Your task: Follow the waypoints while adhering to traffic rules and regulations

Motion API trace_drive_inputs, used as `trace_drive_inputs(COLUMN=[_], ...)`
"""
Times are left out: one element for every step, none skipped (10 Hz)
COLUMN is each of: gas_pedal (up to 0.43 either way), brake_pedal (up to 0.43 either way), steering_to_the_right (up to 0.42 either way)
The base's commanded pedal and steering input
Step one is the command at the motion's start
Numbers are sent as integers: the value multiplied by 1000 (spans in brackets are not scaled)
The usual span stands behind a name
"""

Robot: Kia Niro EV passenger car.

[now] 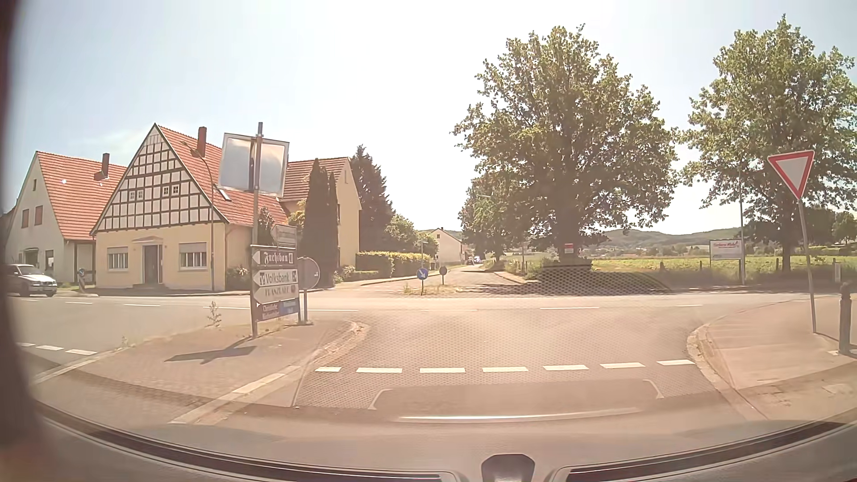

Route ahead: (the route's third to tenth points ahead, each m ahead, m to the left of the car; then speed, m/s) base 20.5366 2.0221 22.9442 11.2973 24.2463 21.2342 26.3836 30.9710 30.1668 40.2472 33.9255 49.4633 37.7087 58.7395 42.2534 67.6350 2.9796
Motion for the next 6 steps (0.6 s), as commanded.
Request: trace_drive_inputs(gas_pedal=[0,0,0,0,0,0], brake_pedal=[6,6,6,6,6,0], steering_to_the_right=[84,83,82,82,80,76])
